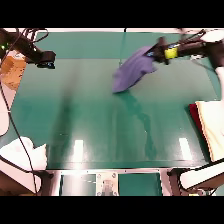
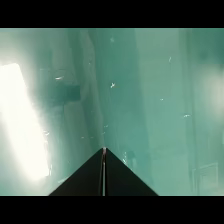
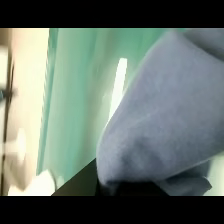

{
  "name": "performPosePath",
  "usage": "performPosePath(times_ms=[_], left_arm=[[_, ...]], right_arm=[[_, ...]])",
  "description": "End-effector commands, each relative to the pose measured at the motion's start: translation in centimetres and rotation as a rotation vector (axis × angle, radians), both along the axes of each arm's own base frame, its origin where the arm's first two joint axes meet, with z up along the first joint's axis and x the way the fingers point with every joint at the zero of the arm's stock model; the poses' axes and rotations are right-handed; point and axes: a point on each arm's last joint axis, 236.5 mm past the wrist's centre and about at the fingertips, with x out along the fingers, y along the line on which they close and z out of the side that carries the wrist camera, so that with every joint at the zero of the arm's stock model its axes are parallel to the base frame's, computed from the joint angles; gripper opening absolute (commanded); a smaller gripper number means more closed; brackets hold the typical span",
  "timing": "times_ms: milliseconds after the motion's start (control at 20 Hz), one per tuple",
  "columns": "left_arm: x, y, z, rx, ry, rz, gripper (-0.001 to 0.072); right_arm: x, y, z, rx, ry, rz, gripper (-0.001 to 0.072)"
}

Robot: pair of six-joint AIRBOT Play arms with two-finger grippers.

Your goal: Fold the shirts.

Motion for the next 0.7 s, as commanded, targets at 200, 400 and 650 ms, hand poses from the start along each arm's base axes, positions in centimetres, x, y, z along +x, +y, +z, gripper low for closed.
performPosePath(times_ms=[200,400,650], left_arm=[[-0.2,-0.3,0.1,-0.018,0.012,0.016,0.0019],[-0.2,-0.3,0.1,-0.021,0.015,0.027,0.0019],[-0.2,-0.3,0.1,-0.021,0.015,0.026,0.0019]], right_arm=[[-2.1,-24.5,4.1,-0.029,-0.014,-0.515,0.0019],[-7.3,-33.3,4.0,-0.081,0.052,-0.709,0.0019],[-15.5,-39.0,3.4,-0.181,0.224,-0.903,0.0019]])
